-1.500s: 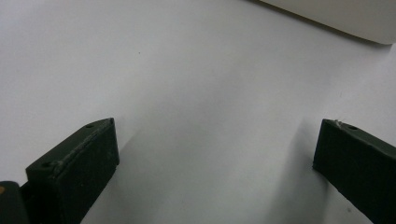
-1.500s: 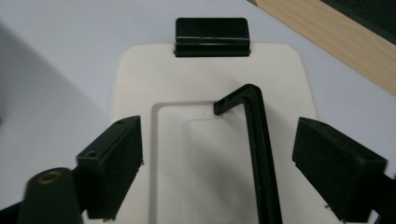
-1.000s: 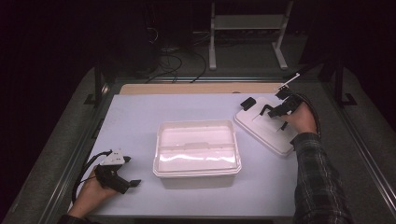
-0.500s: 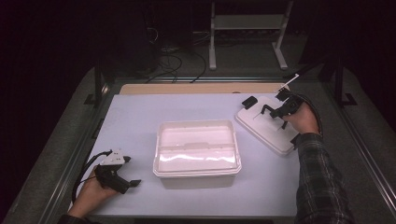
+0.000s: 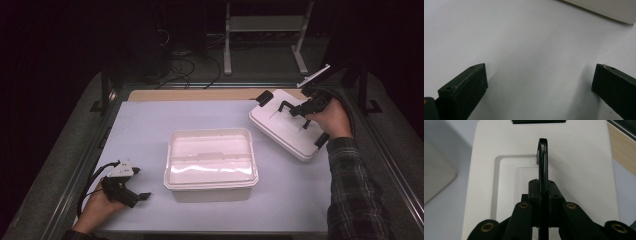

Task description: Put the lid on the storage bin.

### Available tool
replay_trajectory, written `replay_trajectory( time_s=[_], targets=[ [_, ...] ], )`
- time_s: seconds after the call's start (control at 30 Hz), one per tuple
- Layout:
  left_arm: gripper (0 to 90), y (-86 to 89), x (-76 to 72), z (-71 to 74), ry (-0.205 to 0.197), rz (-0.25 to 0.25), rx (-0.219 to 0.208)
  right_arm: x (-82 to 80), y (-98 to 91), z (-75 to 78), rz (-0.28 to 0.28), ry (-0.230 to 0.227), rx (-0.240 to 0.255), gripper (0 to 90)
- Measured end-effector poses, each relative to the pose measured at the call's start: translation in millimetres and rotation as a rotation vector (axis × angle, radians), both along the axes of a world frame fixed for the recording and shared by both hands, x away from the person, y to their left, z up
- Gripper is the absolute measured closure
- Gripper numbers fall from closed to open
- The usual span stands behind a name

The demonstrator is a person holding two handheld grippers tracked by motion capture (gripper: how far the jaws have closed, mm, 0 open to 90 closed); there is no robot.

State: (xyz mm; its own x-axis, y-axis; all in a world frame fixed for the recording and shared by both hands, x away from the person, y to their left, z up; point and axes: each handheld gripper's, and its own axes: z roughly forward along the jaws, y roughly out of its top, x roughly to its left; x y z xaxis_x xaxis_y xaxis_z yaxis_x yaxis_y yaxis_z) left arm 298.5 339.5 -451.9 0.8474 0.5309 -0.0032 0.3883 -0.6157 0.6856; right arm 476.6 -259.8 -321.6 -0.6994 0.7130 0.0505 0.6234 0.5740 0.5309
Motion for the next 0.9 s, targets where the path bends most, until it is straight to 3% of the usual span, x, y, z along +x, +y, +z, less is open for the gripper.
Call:
replay_trajectory(
  time_s=[0.3,0.5,0.9],
  targets=[
    [0.0,0.1,0.1,0.1,0.0,-0.002,0.002,-18.3,15.5,51.1,0.099,-0.027,0.05,83.8],
    [0.0,0.1,0.1,0.1,0.0,-0.001,0.002,-29.8,33.3,74.6,0.181,-0.044,0.085,83.8],
    [0.0,0.3,0.2,0.3,0.001,-0.004,0.004,-47.4,79.7,92.8,0.341,-0.034,0.123,83.7]
  ],
)
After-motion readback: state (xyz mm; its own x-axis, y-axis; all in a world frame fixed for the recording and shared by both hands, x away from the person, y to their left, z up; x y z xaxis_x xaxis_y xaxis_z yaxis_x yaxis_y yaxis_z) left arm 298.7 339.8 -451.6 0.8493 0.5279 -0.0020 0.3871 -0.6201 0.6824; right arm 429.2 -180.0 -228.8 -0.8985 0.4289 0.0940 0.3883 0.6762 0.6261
